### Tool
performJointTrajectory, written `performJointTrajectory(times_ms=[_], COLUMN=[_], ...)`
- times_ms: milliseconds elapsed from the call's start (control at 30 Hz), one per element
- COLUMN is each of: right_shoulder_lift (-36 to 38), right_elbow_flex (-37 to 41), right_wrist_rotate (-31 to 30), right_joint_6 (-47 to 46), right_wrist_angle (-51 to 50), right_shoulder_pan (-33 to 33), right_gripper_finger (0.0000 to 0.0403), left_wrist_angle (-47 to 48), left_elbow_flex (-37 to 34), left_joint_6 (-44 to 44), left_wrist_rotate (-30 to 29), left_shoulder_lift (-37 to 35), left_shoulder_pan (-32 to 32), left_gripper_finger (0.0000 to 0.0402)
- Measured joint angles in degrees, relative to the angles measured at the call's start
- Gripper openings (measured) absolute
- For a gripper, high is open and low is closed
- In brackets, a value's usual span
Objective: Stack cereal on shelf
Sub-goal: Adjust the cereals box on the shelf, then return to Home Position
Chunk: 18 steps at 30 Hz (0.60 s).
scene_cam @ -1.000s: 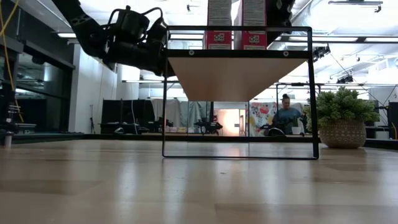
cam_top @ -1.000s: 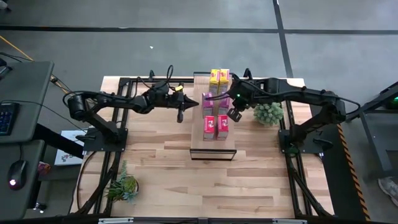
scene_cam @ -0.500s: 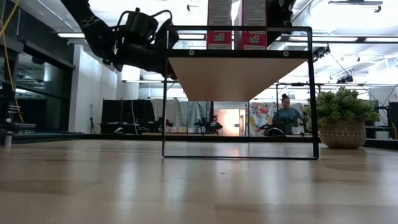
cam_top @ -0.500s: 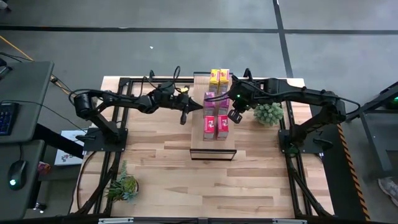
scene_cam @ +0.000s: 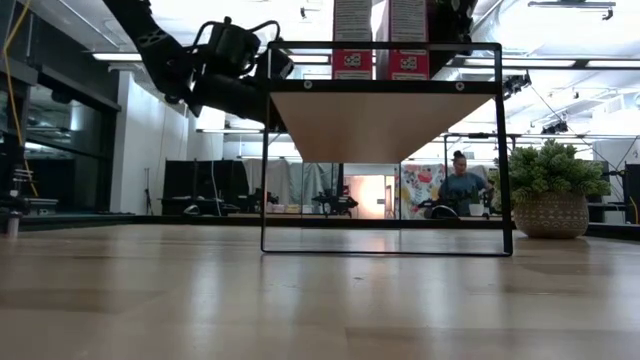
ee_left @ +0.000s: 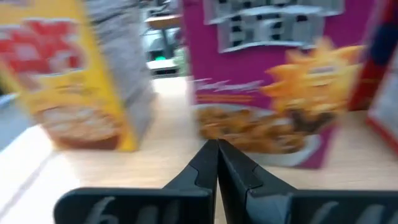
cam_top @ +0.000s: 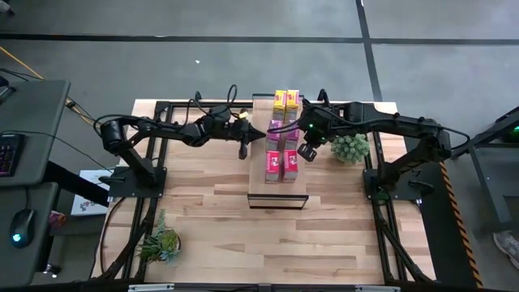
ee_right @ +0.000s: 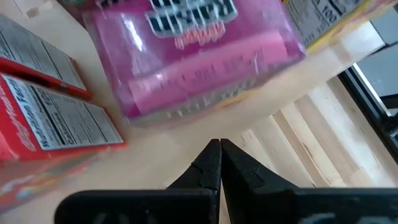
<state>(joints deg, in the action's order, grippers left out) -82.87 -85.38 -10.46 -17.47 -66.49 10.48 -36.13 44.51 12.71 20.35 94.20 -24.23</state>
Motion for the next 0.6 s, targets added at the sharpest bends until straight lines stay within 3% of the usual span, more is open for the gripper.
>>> performJointTrajectory(times_ms=[100, 233, 333, 467, 600], right_shoulder_lift=[0.0, 0.0, 0.0, 0.8, 2.4], right_elbow_flex=[0.0, 0.0, 0.0, 0.0, 0.0], right_wrist_rotate=[-0.2, -3.2, -4.1, -2.8, -3.5], right_joint_6=[-0.1, -1.8, -3.0, -3.4, -4.1], right_wrist_angle=[-1.5, -3.4, -3.5, -3.6, -3.0], right_shoulder_pan=[0.0, 0.0, 0.0, 0.0, -0.8], right_gripper_finger=[0.0, 0.0, 0.0, 0.0, 0.0], left_wrist_angle=[2.8, 5.2, 5.6, -1.3, -7.2], left_elbow_flex=[0.1, -0.8, -2.7, -8.4, -13.9], left_joint_6=[1.4, 1.4, 0.1, -4.5, -11.0], left_wrist_rotate=[-4.2, -5.2, -1.6, 6.7, 7.6], left_shoulder_lift=[-1.7, -5.2, -8.0, -13.4, -22.1], left_shoulder_pan=[-0.7, -2.7, -5.5, -9.8, -10.8], left_gripper_finger=[0.0, 0.0, 0.0, 0.0, 0.0])
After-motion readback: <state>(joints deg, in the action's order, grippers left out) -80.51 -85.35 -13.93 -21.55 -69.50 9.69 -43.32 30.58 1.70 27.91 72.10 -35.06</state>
